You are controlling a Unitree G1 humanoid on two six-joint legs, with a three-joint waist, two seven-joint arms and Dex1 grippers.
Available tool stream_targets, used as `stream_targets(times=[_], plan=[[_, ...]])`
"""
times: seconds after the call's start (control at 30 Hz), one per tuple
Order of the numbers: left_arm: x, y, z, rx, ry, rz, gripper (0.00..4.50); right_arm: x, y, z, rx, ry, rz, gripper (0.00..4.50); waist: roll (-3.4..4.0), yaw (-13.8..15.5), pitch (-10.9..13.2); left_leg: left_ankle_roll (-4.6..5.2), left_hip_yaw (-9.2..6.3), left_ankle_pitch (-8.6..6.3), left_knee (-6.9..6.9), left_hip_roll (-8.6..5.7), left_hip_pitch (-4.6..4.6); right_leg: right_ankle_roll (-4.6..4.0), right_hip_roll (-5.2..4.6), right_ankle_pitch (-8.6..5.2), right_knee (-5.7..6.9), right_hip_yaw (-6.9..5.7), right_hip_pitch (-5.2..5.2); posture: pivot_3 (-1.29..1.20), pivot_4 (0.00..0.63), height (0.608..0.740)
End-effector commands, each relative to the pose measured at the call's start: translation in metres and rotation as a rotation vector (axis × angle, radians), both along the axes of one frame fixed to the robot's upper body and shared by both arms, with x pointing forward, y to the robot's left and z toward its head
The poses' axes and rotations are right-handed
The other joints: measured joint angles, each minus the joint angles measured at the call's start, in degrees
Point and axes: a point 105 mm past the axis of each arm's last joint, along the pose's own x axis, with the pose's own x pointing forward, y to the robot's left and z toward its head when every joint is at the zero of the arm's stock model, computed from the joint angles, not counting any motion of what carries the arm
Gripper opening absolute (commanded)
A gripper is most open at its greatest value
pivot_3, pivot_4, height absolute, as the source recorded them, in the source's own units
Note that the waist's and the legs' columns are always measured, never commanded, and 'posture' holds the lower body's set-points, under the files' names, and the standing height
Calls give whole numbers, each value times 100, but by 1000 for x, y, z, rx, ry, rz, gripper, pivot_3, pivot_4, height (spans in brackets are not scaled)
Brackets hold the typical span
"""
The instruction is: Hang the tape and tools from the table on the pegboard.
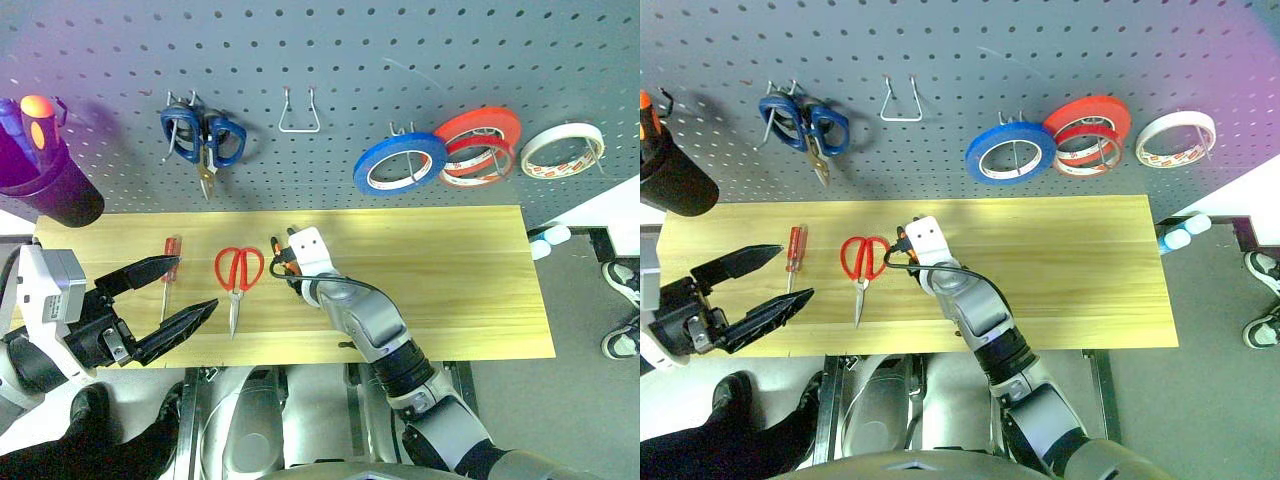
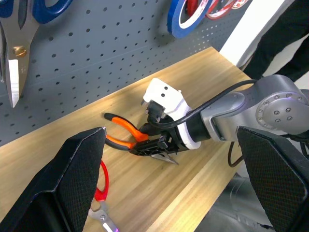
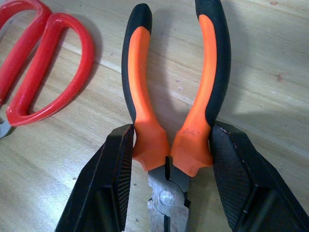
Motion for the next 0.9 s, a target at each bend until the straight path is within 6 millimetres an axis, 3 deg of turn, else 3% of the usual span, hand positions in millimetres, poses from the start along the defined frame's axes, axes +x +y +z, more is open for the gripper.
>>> stream_targets(times=[0.03,0.4,0.53,0.67,0.8,0.9], plan=[[-3,0,8,8,-40,1,4500,-6,22,14,26,-28,57,2005,0,-3,0,0,0,0,0,0,0,0,0,-1,0,0,0,240,466,733],[1,-1,7,1,-40,2,4500,-2,16,21,182,-1,67,2003,2,-4,3,0,-2,0,0,0,-1,0,0,-2,-1,-1,0,226,462,733],[2,-1,5,-6,-36,3,4500,-1,-16,15,210,40,57,2003,6,5,8,0,-2,0,-8,1,-3,3,2,0,-8,-3,-1,206,456,733],[5,-2,5,-5,-37,-6,4500,2,-34,10,127,12,39,2003,6,-2,9,0,1,0,-9,-2,-7,-1,-2,4,-16,-3,0,192,453,733],[7,-3,4,-4,-40,-14,4500,4,-36,11,131,10,21,2003,6,-18,9,0,3,0,-11,-1,-6,2,2,2,-17,-4,-1,181,448,733],[9,-5,6,-4,-41,-26,4500,1,-27,18,170,-4,30,2003,6,-17,9,0,5,0,-12,0,-7,2,3,2,-17,-9,-1,173,449,733]])
